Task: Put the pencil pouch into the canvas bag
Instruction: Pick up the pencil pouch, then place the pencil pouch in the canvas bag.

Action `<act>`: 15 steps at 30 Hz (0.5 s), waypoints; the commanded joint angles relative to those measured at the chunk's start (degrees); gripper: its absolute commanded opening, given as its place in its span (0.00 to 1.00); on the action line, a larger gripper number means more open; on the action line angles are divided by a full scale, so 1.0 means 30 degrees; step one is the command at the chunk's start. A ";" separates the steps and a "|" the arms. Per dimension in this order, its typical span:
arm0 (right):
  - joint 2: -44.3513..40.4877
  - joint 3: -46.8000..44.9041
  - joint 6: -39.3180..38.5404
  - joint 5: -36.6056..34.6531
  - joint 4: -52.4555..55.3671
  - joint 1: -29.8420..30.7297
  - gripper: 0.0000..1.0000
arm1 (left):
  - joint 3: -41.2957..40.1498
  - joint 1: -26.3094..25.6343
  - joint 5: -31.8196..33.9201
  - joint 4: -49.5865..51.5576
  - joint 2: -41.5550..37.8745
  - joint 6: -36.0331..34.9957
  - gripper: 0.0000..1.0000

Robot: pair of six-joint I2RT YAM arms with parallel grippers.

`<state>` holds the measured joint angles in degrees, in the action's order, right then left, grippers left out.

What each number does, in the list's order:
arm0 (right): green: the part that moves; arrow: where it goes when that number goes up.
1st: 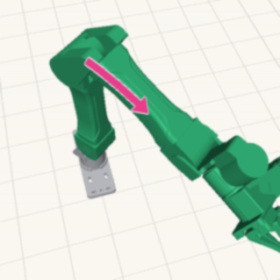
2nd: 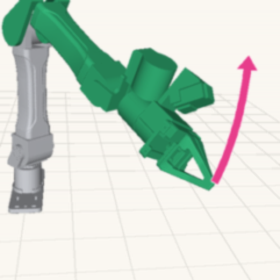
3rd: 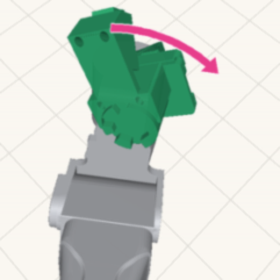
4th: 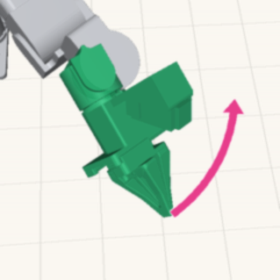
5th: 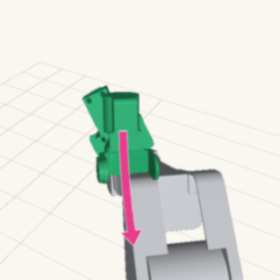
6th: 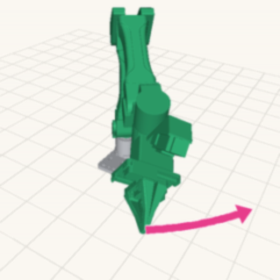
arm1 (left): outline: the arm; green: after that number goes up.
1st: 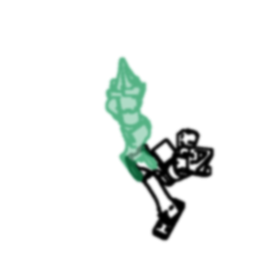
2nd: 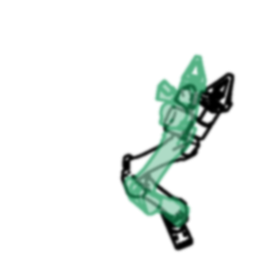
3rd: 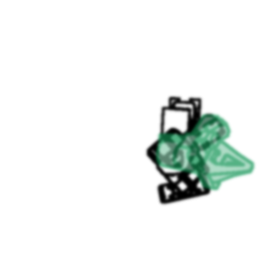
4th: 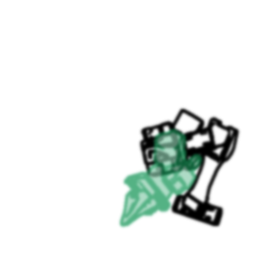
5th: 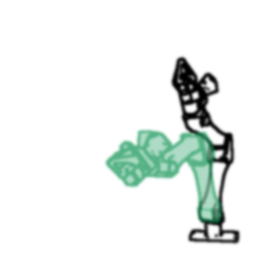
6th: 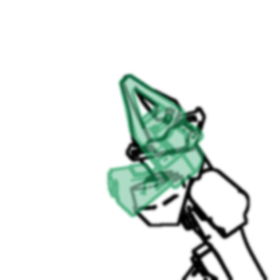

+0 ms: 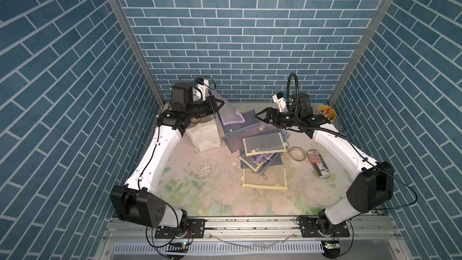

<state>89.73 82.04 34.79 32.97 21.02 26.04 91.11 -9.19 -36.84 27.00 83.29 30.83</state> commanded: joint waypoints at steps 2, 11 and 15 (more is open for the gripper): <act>0.0152 0.1538 -0.1473 -0.2880 0.3779 -0.0028 0.99 | 0.2885 0.2613 -0.0126 0.4252 0.1844 -0.2299 0.00; -0.0218 0.1112 -0.0991 -0.3375 0.4123 -0.0038 0.99 | 1.1104 0.3817 0.3156 1.0274 0.7252 -0.5994 0.00; -0.0126 0.1133 -0.1170 -0.3170 0.4460 -0.0044 0.99 | 1.3270 0.4001 0.4108 1.1543 0.9056 -0.6721 0.00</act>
<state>90.50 86.15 32.67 24.16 32.32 25.98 127.33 2.07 -28.01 55.46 108.33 14.68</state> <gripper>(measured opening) 0.987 0.045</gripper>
